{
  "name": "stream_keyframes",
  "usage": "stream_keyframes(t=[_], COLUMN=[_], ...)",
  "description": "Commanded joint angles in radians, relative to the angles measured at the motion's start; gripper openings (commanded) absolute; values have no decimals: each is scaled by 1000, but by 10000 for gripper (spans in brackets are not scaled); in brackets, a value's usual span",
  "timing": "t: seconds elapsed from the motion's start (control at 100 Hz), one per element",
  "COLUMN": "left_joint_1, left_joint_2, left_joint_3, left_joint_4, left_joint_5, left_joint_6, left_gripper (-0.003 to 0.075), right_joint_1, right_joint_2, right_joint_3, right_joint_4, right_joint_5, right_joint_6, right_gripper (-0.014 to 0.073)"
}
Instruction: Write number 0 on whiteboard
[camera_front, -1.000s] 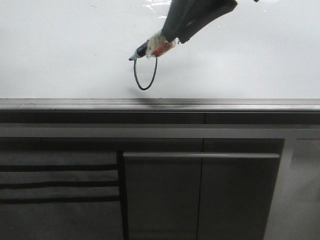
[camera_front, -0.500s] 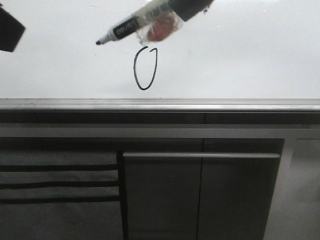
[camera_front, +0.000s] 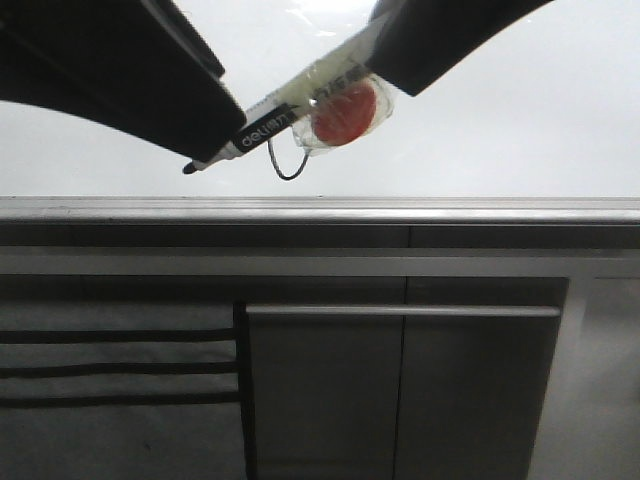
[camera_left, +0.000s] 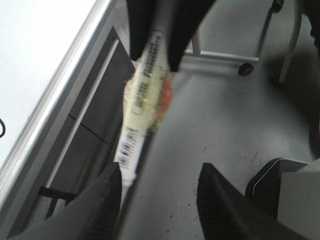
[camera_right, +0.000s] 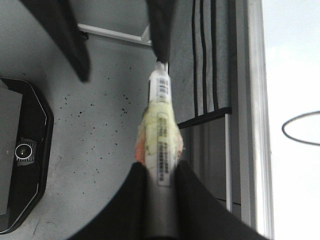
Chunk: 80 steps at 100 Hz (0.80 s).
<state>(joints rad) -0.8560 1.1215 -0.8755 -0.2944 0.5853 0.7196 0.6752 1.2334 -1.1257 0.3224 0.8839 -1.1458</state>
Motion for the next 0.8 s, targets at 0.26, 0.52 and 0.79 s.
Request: stream_keyframes(t=[0.26,0.52,0.79], left_joint_1=[-8,-8,-8], left_joint_2=[90,95,95], left_joint_3=[-71,-71,-71], left_joint_4=[63,75,80], left_joint_5=[-90,-133,-134], left_joint_6=[3,1,1], left_gripper=[314,301,100], right_joint_1=[7,7,7], right_joint_2=[-30,-30,-30], right_joint_3=[-25,-25,-25], right_joint_4=[18,18,18], right_joint_5=[-55,-52,-43], right_joint_6=[-45,-45,-45], right_gripper=[-65,-65,-65])
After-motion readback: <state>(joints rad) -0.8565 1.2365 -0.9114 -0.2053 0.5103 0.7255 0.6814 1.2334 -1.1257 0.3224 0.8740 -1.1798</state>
